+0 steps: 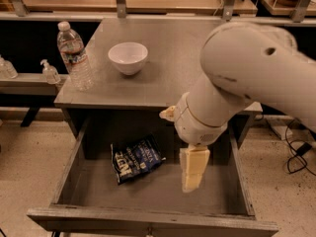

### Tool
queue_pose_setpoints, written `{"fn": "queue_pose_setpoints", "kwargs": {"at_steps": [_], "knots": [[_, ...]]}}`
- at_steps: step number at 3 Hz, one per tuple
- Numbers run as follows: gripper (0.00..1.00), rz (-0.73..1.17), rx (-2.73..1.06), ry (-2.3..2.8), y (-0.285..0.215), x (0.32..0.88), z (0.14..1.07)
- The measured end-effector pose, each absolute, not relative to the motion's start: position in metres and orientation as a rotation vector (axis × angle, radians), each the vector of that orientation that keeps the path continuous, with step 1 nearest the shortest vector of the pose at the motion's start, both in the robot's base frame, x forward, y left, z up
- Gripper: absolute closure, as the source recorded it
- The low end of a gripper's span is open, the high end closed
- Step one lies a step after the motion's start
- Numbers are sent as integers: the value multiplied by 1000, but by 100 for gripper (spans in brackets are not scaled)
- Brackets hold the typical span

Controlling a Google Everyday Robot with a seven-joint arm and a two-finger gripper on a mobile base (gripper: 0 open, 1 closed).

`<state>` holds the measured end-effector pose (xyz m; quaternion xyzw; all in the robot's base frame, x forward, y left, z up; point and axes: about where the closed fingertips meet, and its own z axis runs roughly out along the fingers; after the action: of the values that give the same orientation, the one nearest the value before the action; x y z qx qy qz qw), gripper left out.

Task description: Pick blue chip bag from top drawer and place on counter

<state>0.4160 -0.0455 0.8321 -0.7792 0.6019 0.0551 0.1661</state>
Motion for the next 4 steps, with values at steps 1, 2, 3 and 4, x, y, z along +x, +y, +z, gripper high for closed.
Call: {"fn": "queue_pose_setpoints", "kwargs": {"at_steps": [1,2,3,4], "knots": [[0,101,-2150,1714,-30,459,787],[0,47,-2126,1709,-14,485,748],[0,-55,-2192,1658,0,500,703],[0,-64,-2192,1655,-2,500,706]]}}
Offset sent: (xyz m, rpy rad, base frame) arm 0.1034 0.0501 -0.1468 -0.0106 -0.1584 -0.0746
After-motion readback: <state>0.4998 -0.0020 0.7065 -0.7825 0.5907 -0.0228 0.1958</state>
